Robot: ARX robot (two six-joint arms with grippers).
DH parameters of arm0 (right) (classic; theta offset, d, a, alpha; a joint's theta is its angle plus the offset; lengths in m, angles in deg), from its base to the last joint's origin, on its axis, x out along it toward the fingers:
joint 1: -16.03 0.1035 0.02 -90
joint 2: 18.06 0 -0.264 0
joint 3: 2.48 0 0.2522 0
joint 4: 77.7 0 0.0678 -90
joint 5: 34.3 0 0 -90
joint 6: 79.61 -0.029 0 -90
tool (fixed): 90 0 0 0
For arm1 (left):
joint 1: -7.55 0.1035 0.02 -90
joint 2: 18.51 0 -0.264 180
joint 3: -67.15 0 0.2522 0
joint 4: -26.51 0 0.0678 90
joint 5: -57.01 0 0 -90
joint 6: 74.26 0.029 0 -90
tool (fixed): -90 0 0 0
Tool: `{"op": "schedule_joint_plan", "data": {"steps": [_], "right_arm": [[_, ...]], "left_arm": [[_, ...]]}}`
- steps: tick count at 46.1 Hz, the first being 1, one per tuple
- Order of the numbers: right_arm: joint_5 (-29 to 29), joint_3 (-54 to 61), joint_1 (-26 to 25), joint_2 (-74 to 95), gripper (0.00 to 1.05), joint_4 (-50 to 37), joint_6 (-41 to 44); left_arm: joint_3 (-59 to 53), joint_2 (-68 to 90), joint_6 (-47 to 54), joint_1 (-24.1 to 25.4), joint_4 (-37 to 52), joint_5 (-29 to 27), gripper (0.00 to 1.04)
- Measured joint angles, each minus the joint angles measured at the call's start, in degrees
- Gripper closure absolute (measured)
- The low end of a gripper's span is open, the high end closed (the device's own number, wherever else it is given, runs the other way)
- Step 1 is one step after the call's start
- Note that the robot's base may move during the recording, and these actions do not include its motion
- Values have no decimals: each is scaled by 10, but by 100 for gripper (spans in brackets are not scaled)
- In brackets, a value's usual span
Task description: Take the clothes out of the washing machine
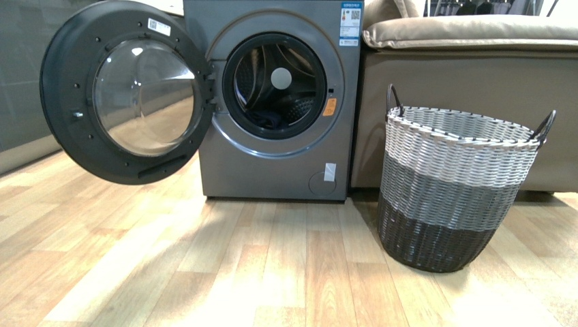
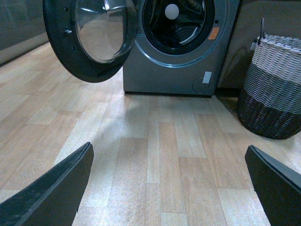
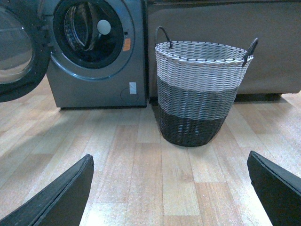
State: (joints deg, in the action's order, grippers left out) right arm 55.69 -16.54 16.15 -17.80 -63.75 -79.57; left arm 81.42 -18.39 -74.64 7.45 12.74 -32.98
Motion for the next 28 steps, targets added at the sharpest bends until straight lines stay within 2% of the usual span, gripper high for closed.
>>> {"op": "schedule_joint_plan", "data": {"steps": [28], "right_arm": [[0,0,0,0,7,0,0]], "left_arm": [[0,0,0,0,0,0,6]]}}
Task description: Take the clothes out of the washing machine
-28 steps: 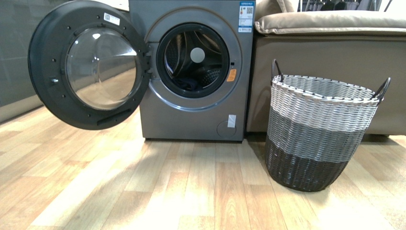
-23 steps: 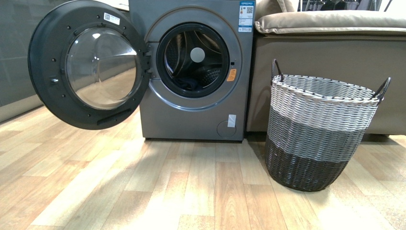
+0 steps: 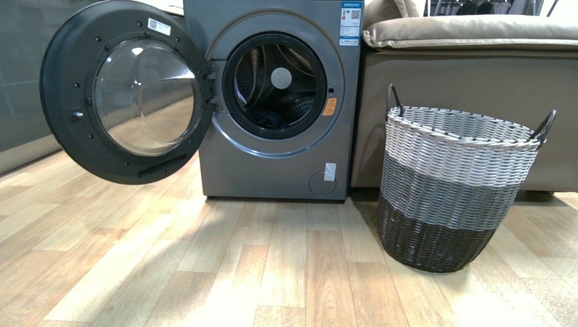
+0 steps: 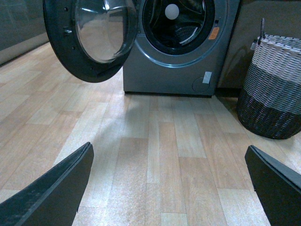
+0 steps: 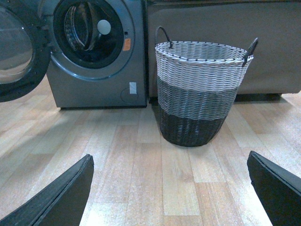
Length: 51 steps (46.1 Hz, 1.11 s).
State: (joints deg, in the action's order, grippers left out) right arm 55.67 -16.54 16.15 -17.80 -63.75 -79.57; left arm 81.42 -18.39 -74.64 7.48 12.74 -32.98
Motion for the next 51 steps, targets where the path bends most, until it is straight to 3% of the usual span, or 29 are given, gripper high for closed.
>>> {"op": "schedule_joint_plan", "data": {"steps": [51], "right_arm": [[0,0,0,0,7,0,0]], "left_arm": [[0,0,0,0,0,0,6]]}}
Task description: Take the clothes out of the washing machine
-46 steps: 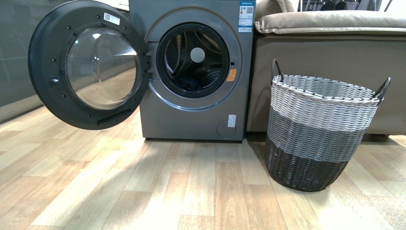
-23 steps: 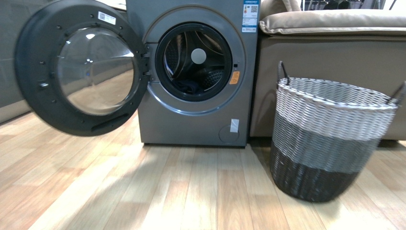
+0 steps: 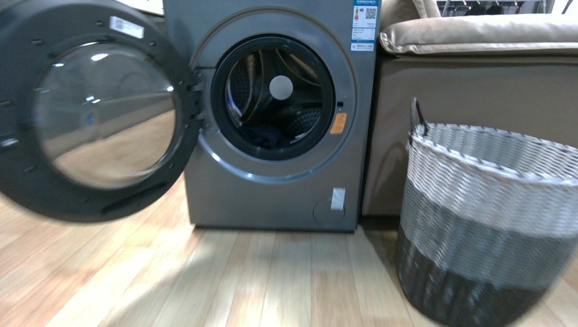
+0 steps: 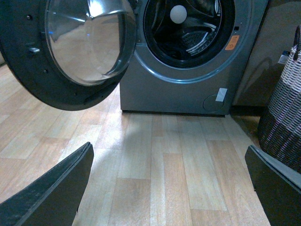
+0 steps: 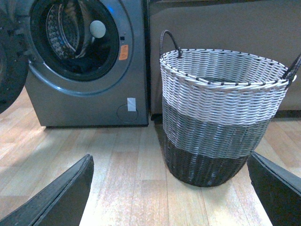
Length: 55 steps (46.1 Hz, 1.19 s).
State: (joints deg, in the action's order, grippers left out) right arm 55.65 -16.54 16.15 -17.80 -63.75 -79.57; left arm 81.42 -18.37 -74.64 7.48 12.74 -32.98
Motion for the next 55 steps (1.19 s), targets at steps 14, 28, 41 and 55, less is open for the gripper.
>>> {"op": "schedule_joint_plan", "data": {"steps": [14,28,41,55], "right_arm": [[0,0,0,0,7,0,0],[1,0,0,0,7,0,0],[0,0,0,0,7,0,0],[1,0,0,0,7,0,0]], "left_arm": [[0,0,0,0,0,0,6],[0,0,0,0,0,0,6],[0,0,0,0,0,-1,6],[0,0,0,0,0,0,6]]}}
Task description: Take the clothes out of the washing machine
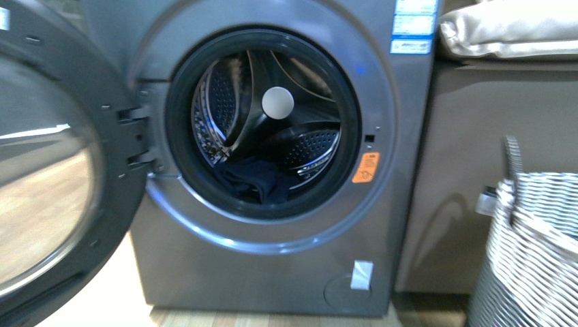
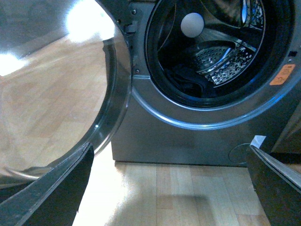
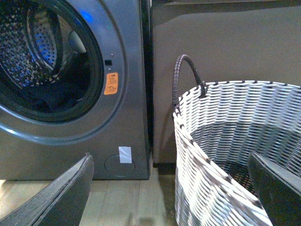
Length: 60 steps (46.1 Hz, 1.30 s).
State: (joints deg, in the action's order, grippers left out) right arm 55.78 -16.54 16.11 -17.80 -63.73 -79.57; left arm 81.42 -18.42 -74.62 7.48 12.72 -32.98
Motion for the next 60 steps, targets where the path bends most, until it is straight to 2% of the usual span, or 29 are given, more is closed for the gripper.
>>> {"op": "schedule_joint_plan", "data": {"steps": [24,26,29,30,32,34,38,43,52,60], "right_arm": [[0,0,0,0,7,0,0],[0,0,0,0,7,0,0],[0,0,0,0,7,0,0],[-2,0,0,0,7,0,0],[0,0,0,0,7,0,0],[-1,0,0,0,7,0,0],[-1,0,0,0,7,0,0],[-1,0,0,0,7,0,0],[-1,0,0,0,7,0,0],[-1,0,0,0,7,0,0]], "left_arm": [[0,1,0,0,0,0,6],[7,13,-25,20,-21,56,6],[30,77,-86,77,-33,207,6],[38,102,-106,94,-18,240,6],[60,151,-125,118,29,278,6],[92,206,-137,123,83,285,6],[156,317,-138,103,172,282,6],[239,475,-125,45,251,256,6],[324,692,-85,-28,308,240,6],[423,841,-43,-71,301,226,6]]}}
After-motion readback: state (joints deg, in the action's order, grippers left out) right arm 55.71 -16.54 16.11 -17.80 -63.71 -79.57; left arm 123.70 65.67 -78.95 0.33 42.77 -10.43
